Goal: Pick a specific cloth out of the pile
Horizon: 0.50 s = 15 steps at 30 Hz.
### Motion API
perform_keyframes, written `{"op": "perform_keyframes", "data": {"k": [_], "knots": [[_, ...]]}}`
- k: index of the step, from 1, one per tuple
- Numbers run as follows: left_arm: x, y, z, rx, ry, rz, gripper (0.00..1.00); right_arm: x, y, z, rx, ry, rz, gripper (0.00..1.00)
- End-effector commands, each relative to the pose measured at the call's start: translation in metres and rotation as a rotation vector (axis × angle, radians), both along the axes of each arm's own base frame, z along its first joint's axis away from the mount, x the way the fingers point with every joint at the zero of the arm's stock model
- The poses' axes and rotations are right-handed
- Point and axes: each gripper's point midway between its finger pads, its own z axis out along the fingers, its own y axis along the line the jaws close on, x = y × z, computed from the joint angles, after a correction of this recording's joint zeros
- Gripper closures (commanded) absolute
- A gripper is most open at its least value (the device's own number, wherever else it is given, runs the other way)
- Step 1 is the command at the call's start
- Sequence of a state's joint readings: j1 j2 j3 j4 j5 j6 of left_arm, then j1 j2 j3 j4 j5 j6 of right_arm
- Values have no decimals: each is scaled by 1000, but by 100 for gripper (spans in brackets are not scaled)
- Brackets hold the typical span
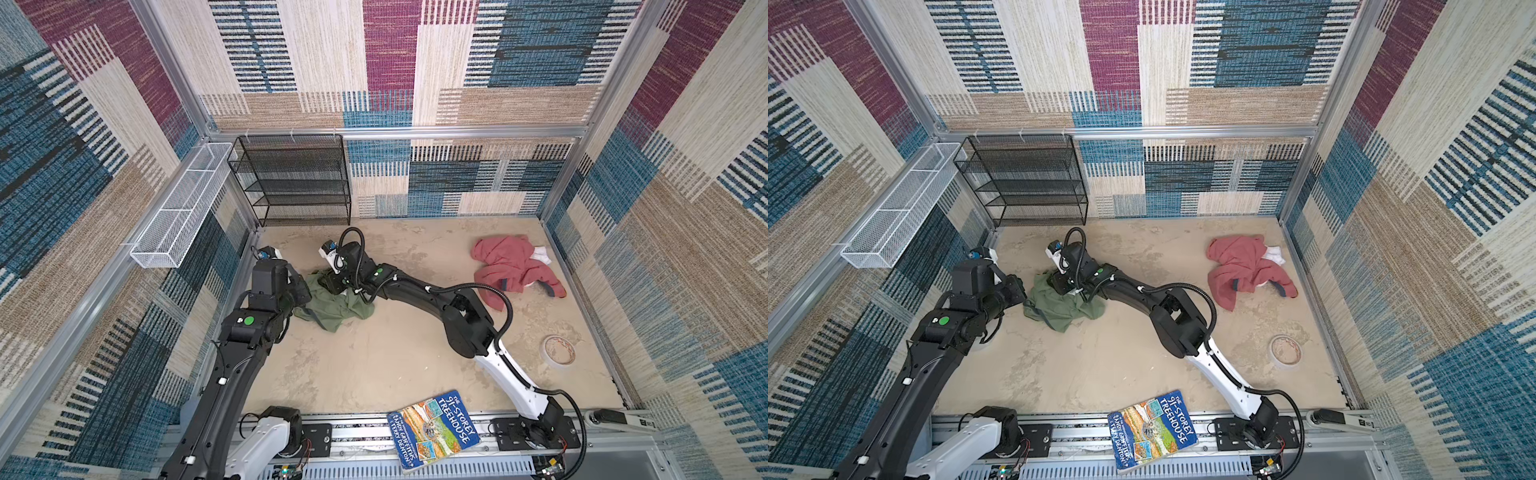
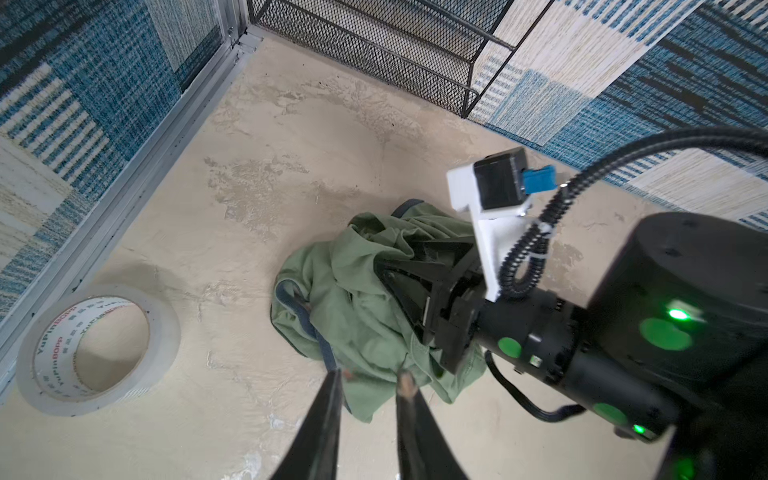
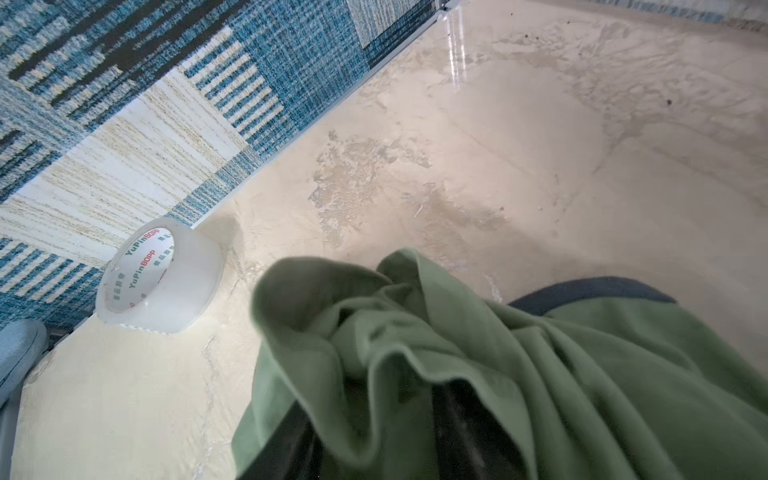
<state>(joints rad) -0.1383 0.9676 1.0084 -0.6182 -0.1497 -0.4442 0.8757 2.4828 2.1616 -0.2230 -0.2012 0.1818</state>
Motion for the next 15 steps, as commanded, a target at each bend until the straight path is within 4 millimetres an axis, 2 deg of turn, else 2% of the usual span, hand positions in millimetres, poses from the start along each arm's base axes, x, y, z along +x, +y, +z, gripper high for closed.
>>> {"op": "perform_keyframes", "data": {"k": [1, 5, 10, 13, 15], "knots": [[4, -4, -1, -17, -9, -15, 73, 4, -4, 63, 107, -112, -33, 52], [7, -6, -2, -25, -15, -17, 73, -5, -16, 94, 136, -146, -29, 49], [11, -8, -4, -36, -28, -24, 73, -15, -35, 121, 161, -183, -52, 49], [17, -9, -7, -43, -49, -25, 72, -19, -57, 136, 161, -217, -90, 50], [22, -12, -8, -45, -57, -36, 71, -23, -79, 146, 165, -248, -122, 49]]}}
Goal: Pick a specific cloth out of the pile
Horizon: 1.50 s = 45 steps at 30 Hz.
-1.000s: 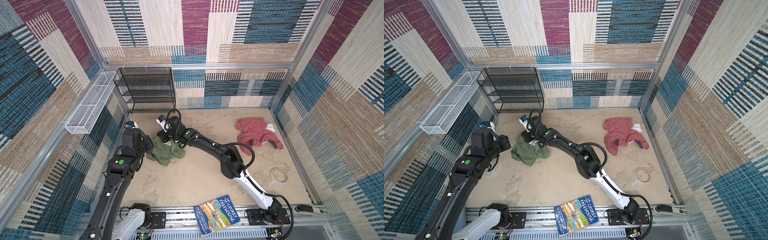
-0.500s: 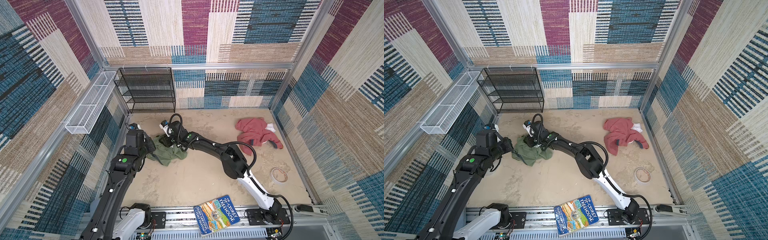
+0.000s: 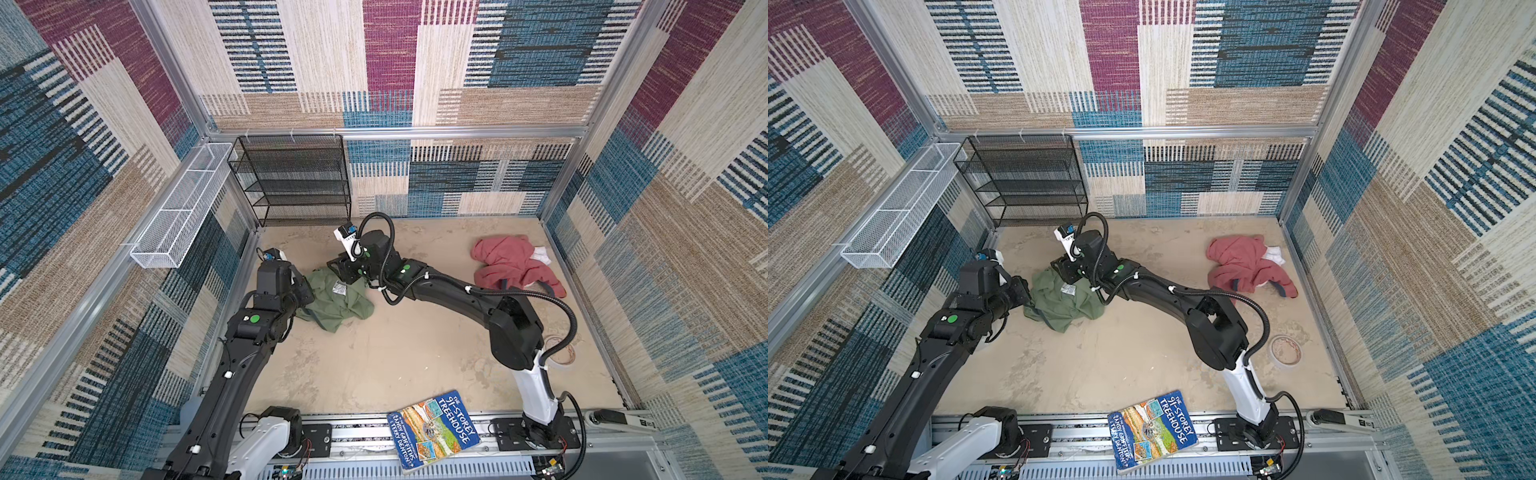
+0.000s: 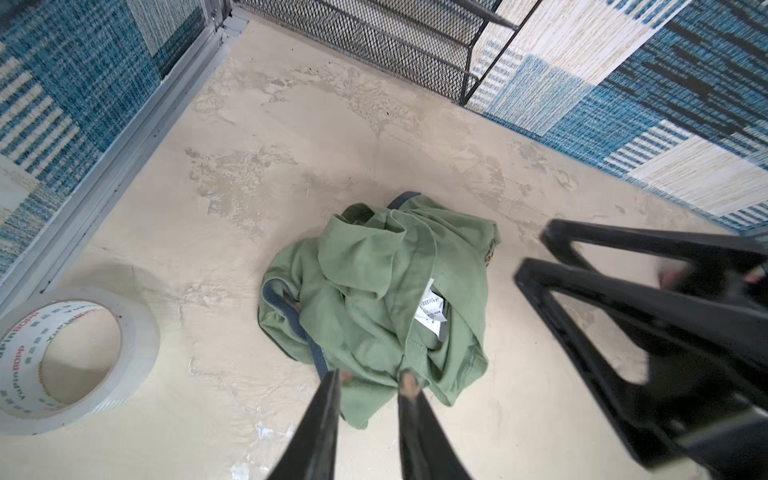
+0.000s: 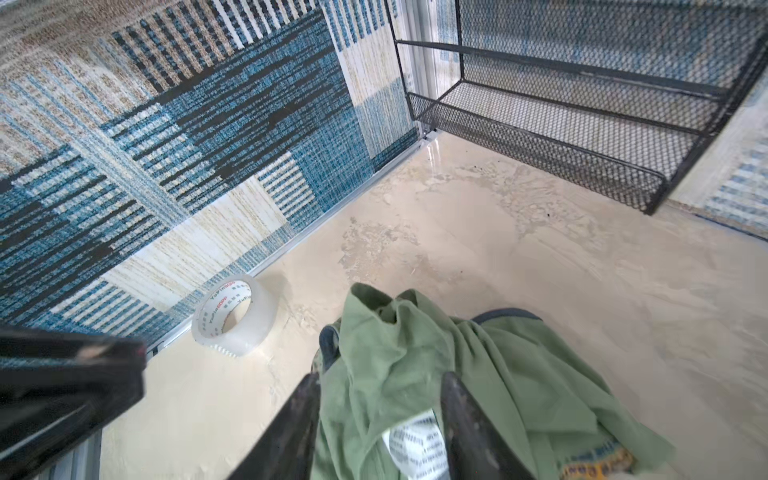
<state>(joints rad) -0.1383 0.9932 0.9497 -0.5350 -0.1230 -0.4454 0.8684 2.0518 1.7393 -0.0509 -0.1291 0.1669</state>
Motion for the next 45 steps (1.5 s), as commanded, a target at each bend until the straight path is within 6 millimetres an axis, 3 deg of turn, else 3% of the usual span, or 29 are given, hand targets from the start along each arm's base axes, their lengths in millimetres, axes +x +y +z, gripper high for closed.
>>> {"op": "perform_keyframes", "data": {"k": [1, 4, 6, 9, 10, 11, 17, 26, 31, 37, 45], "knots": [[15, -7, 9, -29, -66, -24, 71, 3, -28, 36, 59, -103, -72, 43], [24, -10, 8, -24, -75, -35, 65, 1, -72, 35, 47, -110, -153, 9], [33, -13, 5, -27, -86, -50, 60, 1, -107, 32, 40, -115, -218, 0], [42, -14, -3, -12, -82, -57, 51, 3, -164, 28, 29, -131, -320, 0], [45, -12, -5, 0, -78, -49, 41, 4, -186, 25, 21, -139, -371, 0], [48, -9, -6, 16, -77, -38, 38, 4, -209, 23, 20, -147, -427, 0], [59, 2, -23, 112, -80, -20, 37, 0, -327, -5, -6, -191, -693, 0], [63, 11, -58, 257, -110, -67, 36, -20, -446, -49, -121, -310, -992, 0], [65, 24, -79, 358, -114, -59, 36, -32, -488, -60, -137, -396, -1102, 0], [65, 33, -96, 410, -186, -55, 36, -24, -495, -80, -150, -425, -1086, 0], [73, 29, -112, 404, -254, -111, 36, -19, -495, -83, -79, -453, -1046, 0]]}}
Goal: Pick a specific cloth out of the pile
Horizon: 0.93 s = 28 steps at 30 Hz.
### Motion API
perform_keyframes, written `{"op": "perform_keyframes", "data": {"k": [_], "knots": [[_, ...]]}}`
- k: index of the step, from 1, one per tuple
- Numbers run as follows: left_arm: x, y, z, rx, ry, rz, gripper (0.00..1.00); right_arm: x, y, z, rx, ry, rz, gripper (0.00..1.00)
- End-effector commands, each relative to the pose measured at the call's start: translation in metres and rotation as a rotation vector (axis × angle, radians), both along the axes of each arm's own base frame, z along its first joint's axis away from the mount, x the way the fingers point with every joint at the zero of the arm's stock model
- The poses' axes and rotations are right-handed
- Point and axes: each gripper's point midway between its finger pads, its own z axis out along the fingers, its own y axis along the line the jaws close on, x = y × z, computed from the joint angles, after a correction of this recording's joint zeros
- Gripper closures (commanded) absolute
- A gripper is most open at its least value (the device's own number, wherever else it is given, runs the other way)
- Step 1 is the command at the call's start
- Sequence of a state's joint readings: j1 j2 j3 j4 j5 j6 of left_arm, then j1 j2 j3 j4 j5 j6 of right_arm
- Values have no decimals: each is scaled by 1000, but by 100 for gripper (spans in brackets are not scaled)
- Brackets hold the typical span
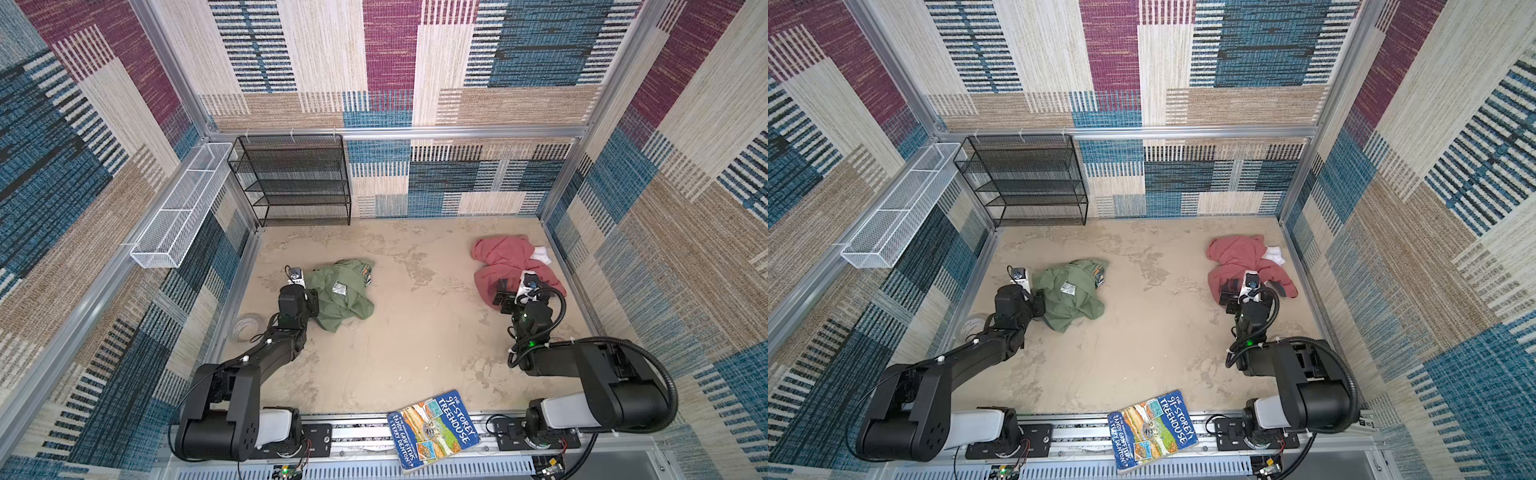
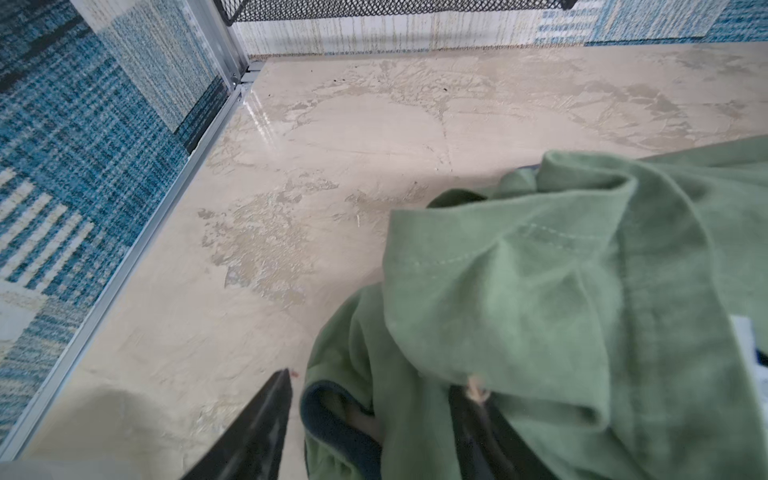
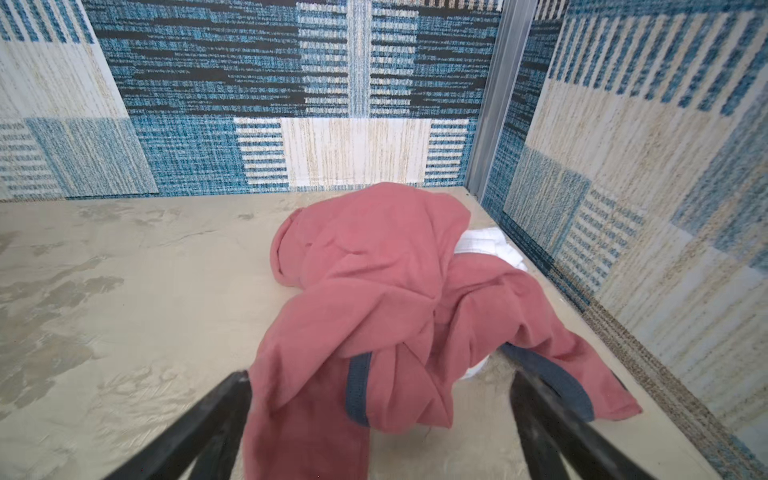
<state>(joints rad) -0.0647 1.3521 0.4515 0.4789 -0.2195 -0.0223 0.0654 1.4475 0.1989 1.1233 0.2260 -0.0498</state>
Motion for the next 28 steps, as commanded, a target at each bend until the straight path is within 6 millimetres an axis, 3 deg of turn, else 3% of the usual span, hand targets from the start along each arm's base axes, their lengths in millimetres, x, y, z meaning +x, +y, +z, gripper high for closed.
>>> {"op": "perform_keyframes", "data": {"k": [1, 9, 28], "knots": [[15, -6, 20, 13, -136, -62, 36, 3, 10, 25, 19, -121, 58, 0], [24, -1, -6, -15, -121, -71, 37, 9, 14, 13, 36, -91, 129, 0], [27, 0, -7, -40, -115, -83, 36, 9, 13, 13, 39, -92, 133, 0]]}}
